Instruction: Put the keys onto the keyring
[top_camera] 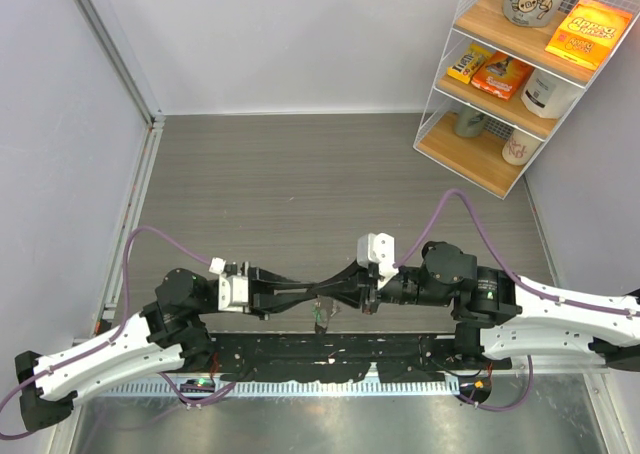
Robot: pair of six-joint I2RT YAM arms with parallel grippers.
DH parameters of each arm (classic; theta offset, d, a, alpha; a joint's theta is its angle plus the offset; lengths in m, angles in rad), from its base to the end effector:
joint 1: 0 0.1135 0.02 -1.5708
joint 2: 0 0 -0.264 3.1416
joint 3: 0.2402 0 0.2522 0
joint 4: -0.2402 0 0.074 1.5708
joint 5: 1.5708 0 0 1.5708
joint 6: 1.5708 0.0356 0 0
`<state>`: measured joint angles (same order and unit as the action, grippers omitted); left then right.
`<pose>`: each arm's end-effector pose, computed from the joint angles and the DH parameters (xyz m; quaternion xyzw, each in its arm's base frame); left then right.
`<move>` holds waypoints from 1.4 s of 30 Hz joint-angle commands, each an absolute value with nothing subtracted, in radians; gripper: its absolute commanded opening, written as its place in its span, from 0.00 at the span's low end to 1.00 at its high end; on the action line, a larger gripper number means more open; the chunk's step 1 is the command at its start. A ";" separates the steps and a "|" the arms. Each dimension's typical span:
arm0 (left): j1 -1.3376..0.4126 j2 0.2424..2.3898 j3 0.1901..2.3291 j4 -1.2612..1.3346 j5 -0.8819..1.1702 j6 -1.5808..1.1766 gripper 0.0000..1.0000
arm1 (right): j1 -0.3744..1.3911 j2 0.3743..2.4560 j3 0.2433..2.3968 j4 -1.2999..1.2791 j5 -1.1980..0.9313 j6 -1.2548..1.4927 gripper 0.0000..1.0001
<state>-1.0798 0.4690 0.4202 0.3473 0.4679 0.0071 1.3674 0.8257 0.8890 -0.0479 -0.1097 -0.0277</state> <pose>0.0486 -0.1250 0.3119 0.4584 0.3982 -0.5182 0.6022 0.0348 0.1879 0.3846 -0.4799 0.5119 0.4719 0.5338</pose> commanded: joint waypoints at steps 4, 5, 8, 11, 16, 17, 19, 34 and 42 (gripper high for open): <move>-1.080 0.485 0.446 0.388 0.540 0.006 0.00 | 1.377 0.839 0.910 0.044 -0.095 -0.035 0.06; -1.081 0.489 0.449 0.385 0.558 0.006 0.00 | 1.378 0.841 0.914 0.044 -0.097 -0.034 0.05; -1.080 0.500 0.457 0.385 0.595 0.005 0.00 | 1.376 0.839 0.916 0.040 -0.092 -0.037 0.05; -1.081 0.496 0.451 0.396 0.598 0.006 0.00 | 1.376 0.838 0.920 0.028 -0.095 -0.035 0.05; -1.081 0.476 0.439 0.397 0.568 0.006 0.00 | 1.378 0.827 0.933 -0.032 -0.104 -0.037 0.05; -1.081 0.474 0.442 0.394 0.565 0.006 0.00 | 1.378 0.822 0.945 -0.049 -0.104 -0.038 0.05; -1.081 0.480 0.448 0.382 0.557 0.006 0.00 | 1.378 0.815 0.959 -0.083 -0.109 -0.044 0.05; -1.081 0.563 0.561 0.193 0.543 0.023 0.00 | 1.378 0.767 1.118 -0.477 -0.098 -0.075 0.61; -1.081 0.681 0.725 -0.054 0.538 0.035 0.00 | 1.378 0.877 1.273 -0.721 -0.063 -0.110 0.61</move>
